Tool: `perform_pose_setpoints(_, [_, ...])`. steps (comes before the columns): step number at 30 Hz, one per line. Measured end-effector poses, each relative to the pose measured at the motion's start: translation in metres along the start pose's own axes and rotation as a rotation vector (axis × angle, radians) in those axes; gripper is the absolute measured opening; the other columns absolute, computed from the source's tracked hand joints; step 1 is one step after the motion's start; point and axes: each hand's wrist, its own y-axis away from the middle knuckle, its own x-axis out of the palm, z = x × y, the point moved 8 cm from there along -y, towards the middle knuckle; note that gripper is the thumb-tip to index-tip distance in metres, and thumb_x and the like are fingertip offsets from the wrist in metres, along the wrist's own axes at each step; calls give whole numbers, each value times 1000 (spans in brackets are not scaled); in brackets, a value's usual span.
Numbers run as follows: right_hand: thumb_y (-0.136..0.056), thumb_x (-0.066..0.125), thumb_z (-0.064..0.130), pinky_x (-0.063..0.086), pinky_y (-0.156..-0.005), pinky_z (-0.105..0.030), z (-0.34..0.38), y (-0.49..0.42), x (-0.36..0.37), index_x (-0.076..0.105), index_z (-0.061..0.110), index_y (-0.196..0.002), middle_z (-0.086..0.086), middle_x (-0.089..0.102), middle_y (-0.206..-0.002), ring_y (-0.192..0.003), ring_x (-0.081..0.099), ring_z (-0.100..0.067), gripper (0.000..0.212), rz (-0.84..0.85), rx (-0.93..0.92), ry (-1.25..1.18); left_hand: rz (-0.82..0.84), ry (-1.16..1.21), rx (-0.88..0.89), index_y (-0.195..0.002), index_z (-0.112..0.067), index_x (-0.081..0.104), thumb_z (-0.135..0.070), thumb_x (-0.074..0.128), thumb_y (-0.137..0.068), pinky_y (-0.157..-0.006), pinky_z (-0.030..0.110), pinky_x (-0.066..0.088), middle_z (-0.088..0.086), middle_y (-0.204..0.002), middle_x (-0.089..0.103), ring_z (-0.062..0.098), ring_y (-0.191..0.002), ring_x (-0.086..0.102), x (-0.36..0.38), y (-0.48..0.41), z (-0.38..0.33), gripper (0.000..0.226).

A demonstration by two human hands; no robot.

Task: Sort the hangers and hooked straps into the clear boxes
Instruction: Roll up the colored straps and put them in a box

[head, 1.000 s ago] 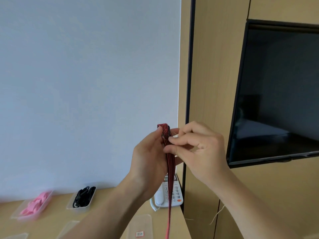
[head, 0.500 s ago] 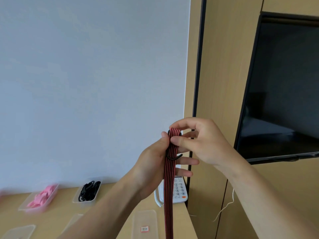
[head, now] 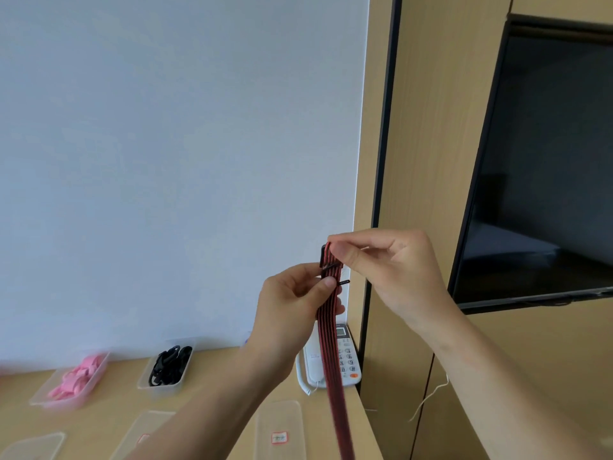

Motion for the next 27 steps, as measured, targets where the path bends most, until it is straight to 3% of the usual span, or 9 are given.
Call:
perform_pose_setpoints(3, [-81, 83, 18, 57, -80, -20, -6, 4, 8, 83, 25, -90, 3, 80, -94, -94, 75, -13, 11, 122, 95, -162, -22, 24, -1, -106, -16, 75, -8, 69, -98, -73, 36, 65, 16, -83, 79, 35, -77, 78, -3, 0, 3, 13])
perform_pose_setpoints(8, [-76, 86, 22, 56, -89, -21, -25, 17, 24, 76, 26, -112, 1, 75, -118, -108, 72, -16, 38, 358, 302, -247, -15, 65, -37, -109, -14, 69, -18, 77, -80, -79, 50, 65, 22, -85, 78, 33, -71, 75, -6, -2, 6, 30])
perform_pose_setpoints(12, [-66, 90, 16, 58, -93, -32, -29, 21, 28, 74, 25, -114, -1, 74, -117, -108, 72, -18, 51, 356, 319, -222, -33, 19, -90, -110, -13, 63, -14, 74, -88, -78, 61, 63, 23, -85, 77, 32, -67, 75, -11, -3, 12, 24])
perform_pose_setpoints(15, [-60, 94, 12, 55, -101, -37, -28, 21, 29, 73, 25, -117, 2, 74, -117, -108, 72, -17, 63, 313, 278, -148, -27, -23, -150, -104, -11, 66, -19, 69, -81, -69, 53, 66, 18, -78, 76, 30, -63, 74, -13, -2, 17, 24])
perform_pose_setpoints(17, [-57, 95, 10, 53, -103, -38, -28, 19, 27, 70, 26, -120, 3, 73, -120, -111, 70, -15, 70, 277, 253, -113, 9, -26, -158, -95, -8, 72, -18, 68, -89, -68, 47, 66, 11, -75, 75, 28, -66, 75, -13, 0, 16, 13])
perform_pose_setpoints(22, [-55, 95, 4, 53, -103, -36, -29, 14, 22, 68, 27, -122, 5, 72, -122, -118, 65, -11, 76, 218, 187, -78, 104, 12, -220, -78, -17, 80, -33, 58, -102, -72, 46, 64, 15, -78, 74, 33, -76, 76, -11, 6, 19, 36])
perform_pose_setpoints(27, [-57, 94, -2, 53, -101, -38, -35, 13, 20, 67, 28, -124, 7, 70, -122, -119, 63, -16, 78, 181, 112, -6, 126, 80, -230, -91, -11, 81, -50, 62, -91, -67, 42, 63, 17, -86, 76, 32, -76, 75, -9, 11, 15, 43])
